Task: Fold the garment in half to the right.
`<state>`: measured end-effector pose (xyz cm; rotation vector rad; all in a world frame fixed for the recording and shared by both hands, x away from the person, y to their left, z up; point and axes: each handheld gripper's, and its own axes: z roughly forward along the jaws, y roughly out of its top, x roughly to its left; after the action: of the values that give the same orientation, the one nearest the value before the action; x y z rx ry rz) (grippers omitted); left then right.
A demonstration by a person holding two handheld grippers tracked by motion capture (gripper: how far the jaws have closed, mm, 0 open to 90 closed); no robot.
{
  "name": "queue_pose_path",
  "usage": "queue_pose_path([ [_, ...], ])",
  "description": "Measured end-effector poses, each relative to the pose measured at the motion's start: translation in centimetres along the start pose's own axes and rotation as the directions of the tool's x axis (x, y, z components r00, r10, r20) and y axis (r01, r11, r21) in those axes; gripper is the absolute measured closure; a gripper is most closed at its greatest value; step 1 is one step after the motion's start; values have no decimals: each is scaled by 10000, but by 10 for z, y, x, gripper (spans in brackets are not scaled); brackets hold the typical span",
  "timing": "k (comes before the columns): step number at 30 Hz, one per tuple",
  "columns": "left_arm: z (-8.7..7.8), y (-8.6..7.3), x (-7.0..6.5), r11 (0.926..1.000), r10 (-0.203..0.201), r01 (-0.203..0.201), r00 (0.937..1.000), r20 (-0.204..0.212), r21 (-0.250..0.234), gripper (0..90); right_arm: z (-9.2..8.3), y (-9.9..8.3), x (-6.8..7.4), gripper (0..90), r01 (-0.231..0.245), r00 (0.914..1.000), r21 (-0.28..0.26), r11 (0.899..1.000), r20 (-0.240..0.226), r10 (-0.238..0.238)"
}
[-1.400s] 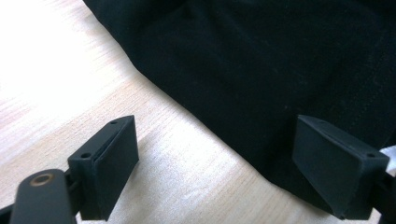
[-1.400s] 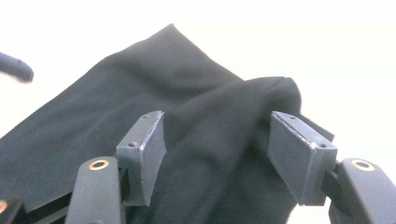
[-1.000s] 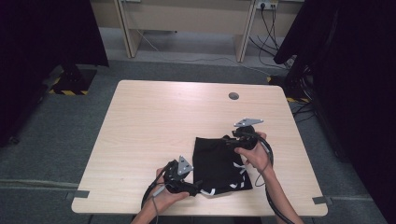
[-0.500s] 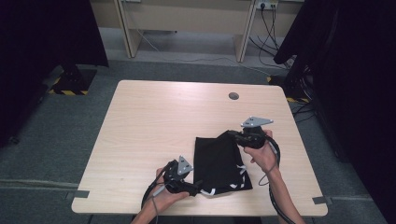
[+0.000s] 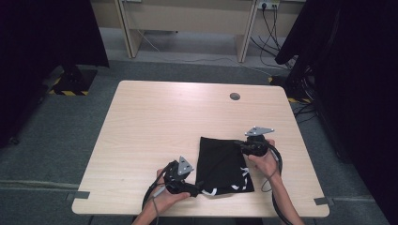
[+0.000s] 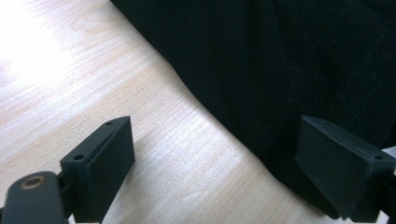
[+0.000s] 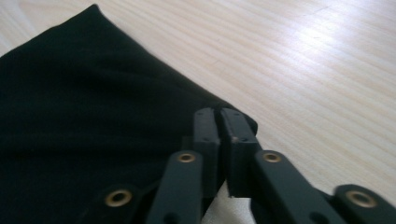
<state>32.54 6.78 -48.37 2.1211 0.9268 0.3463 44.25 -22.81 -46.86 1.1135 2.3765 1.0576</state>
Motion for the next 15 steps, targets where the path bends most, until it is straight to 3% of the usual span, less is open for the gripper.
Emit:
queue_pose_path([
  [3,-6,-2,4,9989,-364,371,9990,270,-290,88,-6,1,0,676,-296,9992,-190,9994,279,302],
  [8,-23,-6,9,9982,-354,362,9992,177,-482,67,-31,8,5,510,-461,9977,-725,9963,469,496],
  [11,-33,-10,13,9975,-437,443,9990,109,-557,61,-44,10,15,453,-161,9993,-929,9955,321,191],
  [15,-40,-19,22,9969,-672,670,9977,-25,-421,60,-54,7,34,436,400,9992,-762,9963,-69,-406],
])
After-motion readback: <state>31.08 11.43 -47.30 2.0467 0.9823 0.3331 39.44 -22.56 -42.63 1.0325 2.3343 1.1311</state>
